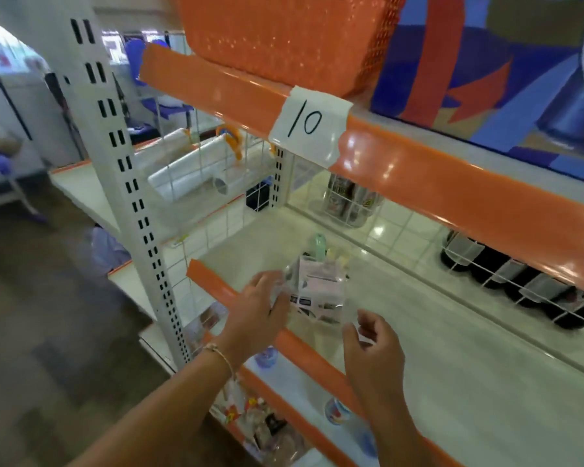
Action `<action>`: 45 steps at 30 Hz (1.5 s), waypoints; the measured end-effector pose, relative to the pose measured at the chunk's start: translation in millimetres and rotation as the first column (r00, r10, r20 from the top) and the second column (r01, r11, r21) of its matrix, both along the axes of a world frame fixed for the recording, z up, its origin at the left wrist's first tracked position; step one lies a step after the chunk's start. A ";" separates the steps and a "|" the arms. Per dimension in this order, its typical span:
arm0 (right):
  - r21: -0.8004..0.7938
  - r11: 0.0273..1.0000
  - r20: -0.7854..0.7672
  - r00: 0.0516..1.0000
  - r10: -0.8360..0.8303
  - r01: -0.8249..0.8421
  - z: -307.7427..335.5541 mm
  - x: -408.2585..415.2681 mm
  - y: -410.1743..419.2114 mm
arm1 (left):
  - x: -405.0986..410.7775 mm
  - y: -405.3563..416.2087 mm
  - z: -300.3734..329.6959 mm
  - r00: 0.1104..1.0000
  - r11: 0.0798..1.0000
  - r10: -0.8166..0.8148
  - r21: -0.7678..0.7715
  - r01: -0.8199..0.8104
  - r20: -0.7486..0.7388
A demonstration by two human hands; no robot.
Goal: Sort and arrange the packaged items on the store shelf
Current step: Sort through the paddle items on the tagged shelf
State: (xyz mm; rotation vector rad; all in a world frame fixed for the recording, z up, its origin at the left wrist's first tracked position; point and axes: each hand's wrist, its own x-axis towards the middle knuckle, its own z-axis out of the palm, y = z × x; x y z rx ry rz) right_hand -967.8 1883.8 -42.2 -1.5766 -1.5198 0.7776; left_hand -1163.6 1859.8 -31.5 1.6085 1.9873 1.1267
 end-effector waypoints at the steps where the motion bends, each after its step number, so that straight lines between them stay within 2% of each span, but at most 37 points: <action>1: -0.004 1.000 -0.016 1.000 0.004 -0.004 0.3 -3.6 7.9 | -2.4 7.6 -0.6 1.000 0.999 0.001 -0.050 0.000 0.012; 4: -0.033 0.999 -0.016 0.999 0.037 -0.037 0.0 -12.9 30.4 | -7.0 28.9 0.5 0.998 0.985 -0.010 -0.172 0.019 0.056; 6: -0.059 0.997 -0.018 0.998 0.057 -0.058 -0.6 -18.4 42.3 | -8.1 40.6 0.8 0.995 0.979 -0.022 -0.200 0.042 0.099; 10: -0.125 0.990 -0.067 0.997 0.049 -0.058 -4.3 -25.7 56.6 | -8.0 59.7 -3.4 0.979 0.978 -0.052 -0.189 0.090 0.199; 17: -0.194 0.981 -0.085 0.996 -0.037 0.019 -3.5 -35.3 63.1 | -1.2 76.0 -20.6 0.963 0.975 -0.107 -0.165 0.150 0.246; 21: -0.170 0.971 0.059 0.985 -0.161 0.169 -1.2 -35.0 58.4 | 12.1 71.0 -16.9 0.936 0.945 -0.241 -0.157 0.287 0.257; 25: -0.147 0.943 0.192 0.944 -0.267 0.297 -1.6 -20.6 47.9 | 24.6 71.6 -17.3 0.862 0.876 -0.411 -0.134 0.464 0.297; 30: -0.090 0.911 0.329 0.875 -0.354 0.402 -1.8 -6.7 32.6 | 36.5 72.4 -30.9 0.765 0.778 -0.584 -0.081 0.623 0.272; 32: -0.062 0.911 0.411 0.842 -0.348 0.407 -0.5 -4.1 29.1 | 36.1 71.7 -33.8 0.752 0.759 -0.616 -0.078 0.646 0.234; 38: -0.116 0.918 0.588 0.771 -0.245 0.380 3.9 -7.1 23.0 | 32.6 74.5 -34.1 0.786 0.787 -0.613 -0.033 0.616 0.077; 45: -0.112 0.909 0.555 0.784 -0.277 0.401 4.6 -8.7 24.3 | 23.4 78.4 -28.2 0.822 0.817 -0.569 0.108 0.567 -0.009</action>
